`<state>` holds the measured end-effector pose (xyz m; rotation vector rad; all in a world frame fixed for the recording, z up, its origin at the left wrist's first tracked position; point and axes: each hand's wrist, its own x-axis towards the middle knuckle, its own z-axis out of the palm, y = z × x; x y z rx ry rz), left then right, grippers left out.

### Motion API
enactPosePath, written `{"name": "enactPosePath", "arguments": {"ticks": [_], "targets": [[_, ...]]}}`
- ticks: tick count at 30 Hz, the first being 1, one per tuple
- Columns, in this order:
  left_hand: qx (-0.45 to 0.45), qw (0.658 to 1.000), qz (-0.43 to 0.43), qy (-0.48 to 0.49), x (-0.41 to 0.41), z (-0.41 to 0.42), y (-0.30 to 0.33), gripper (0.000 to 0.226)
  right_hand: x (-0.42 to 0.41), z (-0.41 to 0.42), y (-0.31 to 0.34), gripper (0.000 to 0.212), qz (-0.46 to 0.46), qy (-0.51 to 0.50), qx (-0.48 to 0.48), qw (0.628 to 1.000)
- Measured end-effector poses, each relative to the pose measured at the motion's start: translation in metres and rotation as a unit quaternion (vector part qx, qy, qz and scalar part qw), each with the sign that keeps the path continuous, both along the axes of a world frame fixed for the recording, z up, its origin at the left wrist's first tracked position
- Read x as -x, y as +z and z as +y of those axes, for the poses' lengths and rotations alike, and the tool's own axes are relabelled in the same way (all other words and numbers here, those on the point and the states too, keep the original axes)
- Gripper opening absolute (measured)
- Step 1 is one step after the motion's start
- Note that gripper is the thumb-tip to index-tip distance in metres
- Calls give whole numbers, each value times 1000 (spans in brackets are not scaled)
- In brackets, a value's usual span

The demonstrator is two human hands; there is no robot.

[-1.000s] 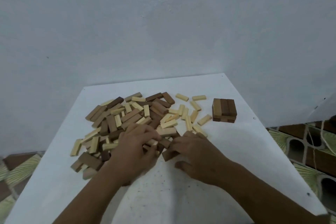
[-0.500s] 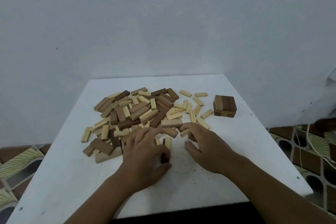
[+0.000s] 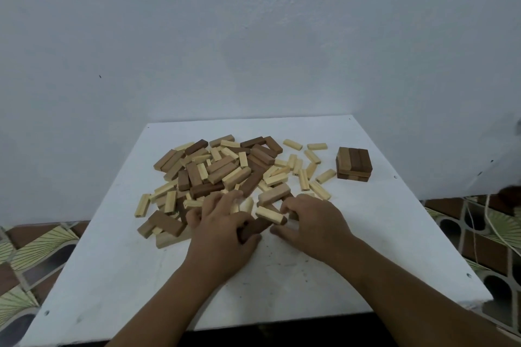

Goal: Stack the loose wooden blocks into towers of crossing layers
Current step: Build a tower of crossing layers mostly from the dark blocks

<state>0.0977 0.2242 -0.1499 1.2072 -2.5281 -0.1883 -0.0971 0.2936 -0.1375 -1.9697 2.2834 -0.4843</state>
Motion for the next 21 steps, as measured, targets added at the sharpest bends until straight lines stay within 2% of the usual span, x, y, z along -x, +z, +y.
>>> {"name": "enactPosePath", "arguments": {"ticks": [2,5,7,10,14,16,17,21], "targets": [[-22,999,21,15,3,-2,3,25,-1,-4,1,36,7,-10,0,1000],[-99,987,107,63,3,-7,9,22,-4,-9,4,38,-27,-36,13,999],[-101,978,167,76,1,-10,10,23,-5,-12,10,37,-62,-39,35,997],[-88,968,219,87,-1,-12,8,22,-1,-13,23,49,-98,-47,72,991],[-70,968,217,103,6,-9,14,24,11,-9,35,54,-127,-66,94,985],[-79,970,211,95,12,-4,17,15,21,0,34,54,-129,-73,116,982],[-88,970,210,84,16,-2,19,8,27,6,32,54,-130,-73,135,980],[-118,972,199,28,39,9,24,7,52,37,21,43,-113,-69,234,963]]}}
